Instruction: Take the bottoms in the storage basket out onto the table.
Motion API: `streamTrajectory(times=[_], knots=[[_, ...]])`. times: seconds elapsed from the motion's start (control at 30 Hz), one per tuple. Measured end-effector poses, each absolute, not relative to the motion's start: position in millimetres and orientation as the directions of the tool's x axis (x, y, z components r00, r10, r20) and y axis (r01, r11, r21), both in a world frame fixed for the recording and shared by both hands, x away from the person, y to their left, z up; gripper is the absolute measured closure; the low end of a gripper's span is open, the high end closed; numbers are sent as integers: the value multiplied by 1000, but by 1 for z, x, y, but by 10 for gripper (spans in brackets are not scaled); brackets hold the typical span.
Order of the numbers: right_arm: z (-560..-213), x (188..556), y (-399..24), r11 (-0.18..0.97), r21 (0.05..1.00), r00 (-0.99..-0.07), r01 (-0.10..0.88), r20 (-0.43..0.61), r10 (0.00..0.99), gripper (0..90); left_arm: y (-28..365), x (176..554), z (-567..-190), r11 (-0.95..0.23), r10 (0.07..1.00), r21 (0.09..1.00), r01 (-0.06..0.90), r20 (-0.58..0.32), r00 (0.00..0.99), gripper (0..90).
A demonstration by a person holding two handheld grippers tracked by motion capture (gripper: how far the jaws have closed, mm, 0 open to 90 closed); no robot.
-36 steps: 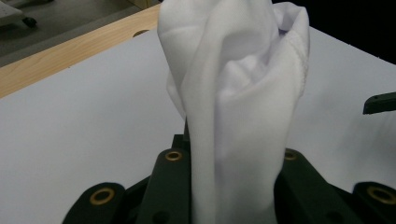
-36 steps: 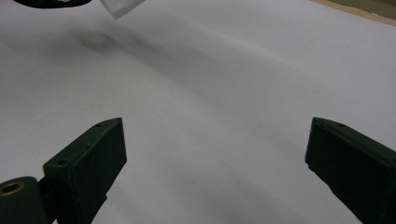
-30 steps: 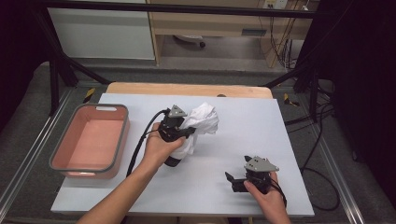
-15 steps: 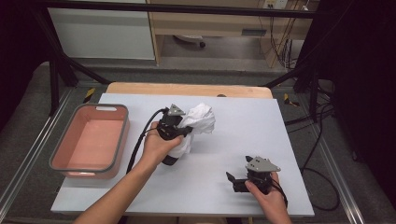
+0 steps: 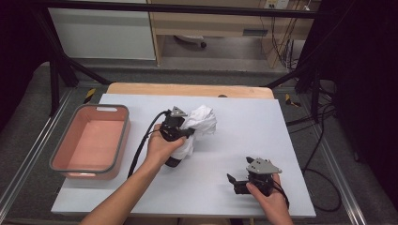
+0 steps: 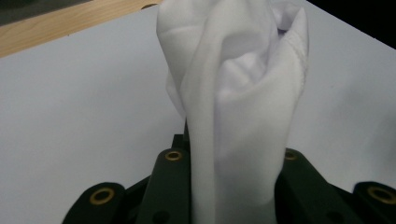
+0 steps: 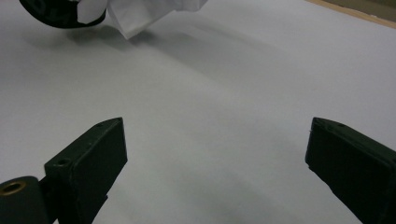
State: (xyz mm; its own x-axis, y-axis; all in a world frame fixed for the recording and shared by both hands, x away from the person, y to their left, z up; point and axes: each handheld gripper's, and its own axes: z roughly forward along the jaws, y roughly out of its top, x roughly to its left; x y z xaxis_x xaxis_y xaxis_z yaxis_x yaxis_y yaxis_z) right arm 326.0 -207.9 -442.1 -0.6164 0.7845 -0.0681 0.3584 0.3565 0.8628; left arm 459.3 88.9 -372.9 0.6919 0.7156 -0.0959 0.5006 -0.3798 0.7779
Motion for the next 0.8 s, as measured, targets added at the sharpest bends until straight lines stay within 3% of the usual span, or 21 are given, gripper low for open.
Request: streamTrajectory(times=[0.8], knots=[[-443,328,-207,375,856,-623,355,-82,778,56,60,474,-383,-412,712,766,494,-68,699,757]])
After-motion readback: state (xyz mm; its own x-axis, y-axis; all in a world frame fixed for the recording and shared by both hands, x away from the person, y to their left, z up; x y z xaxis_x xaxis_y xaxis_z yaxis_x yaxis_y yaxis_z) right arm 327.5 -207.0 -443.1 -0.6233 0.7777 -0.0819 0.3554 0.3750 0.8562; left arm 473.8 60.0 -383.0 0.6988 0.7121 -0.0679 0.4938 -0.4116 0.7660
